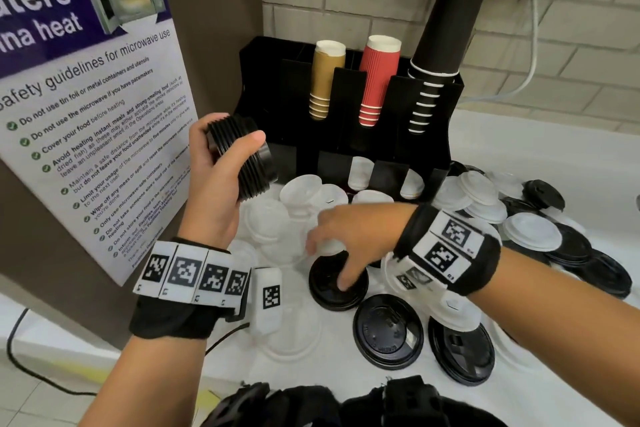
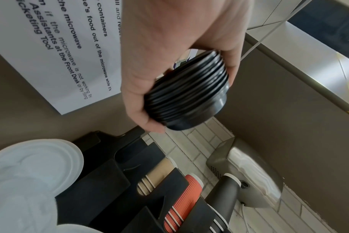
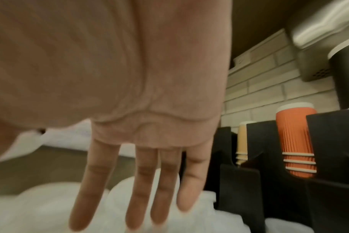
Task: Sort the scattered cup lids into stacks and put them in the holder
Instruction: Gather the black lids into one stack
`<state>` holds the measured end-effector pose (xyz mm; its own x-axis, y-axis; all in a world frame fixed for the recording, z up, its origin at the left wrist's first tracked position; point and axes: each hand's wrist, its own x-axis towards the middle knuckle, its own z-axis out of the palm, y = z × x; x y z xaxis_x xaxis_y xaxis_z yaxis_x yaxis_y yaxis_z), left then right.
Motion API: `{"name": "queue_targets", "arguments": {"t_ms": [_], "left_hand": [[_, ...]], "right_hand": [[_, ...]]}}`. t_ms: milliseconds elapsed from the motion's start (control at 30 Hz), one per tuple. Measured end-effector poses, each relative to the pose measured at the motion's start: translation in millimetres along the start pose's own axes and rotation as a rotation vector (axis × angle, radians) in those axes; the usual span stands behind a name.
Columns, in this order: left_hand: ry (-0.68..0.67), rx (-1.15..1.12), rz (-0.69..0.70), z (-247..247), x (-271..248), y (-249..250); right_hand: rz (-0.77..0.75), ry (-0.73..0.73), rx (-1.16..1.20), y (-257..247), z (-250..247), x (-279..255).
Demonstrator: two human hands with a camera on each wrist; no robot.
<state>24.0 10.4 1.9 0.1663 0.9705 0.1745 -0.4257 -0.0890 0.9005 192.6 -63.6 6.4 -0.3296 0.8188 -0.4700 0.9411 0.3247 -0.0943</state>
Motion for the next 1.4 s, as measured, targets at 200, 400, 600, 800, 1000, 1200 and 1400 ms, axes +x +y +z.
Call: {"name": "queue_targets", "arguments": {"t_ms": [200, 400, 600, 800, 1000, 1200, 1400], "left_hand": [[-0.028, 0.004, -0.012, 2.6, -0.3, -2.8], [-0.049, 0.001, -0.038, 6.0, 0.5, -8.9], [-0.043, -0.007, -0.063, 1.5, 1.6, -12.4], [-0.115, -0.036, -0.123, 6.3, -1.5, -17.3], [-0.2, -0.085, -0.186, 21.3, -11.0, -28.4], [-0.303, -0.061, -0.187, 37.4, -22.6, -35.3], [-0.368, -0.049, -0.218, 45.8, -28.5, -38.5]], "right_hand": [[-0.089, -0.054, -0.433, -9.2, 27.4, 9.2], [-0.102, -0.094, -0.466, -9.4, 27.5, 16.0], [-0.093, 0.077, 0.127, 12.7, 11.0, 5.8], [-0.019, 0.433, 0.738, 32.3, 3.2, -14.6], [-0.056, 0.693, 1.23, 35.7, 11.7, -27.9], [-0.079, 0.829, 1.303, 23.9, 21.6, -29.3], [-0.086, 0.871, 1.302, 24.9, 23.1, -33.8]]}}
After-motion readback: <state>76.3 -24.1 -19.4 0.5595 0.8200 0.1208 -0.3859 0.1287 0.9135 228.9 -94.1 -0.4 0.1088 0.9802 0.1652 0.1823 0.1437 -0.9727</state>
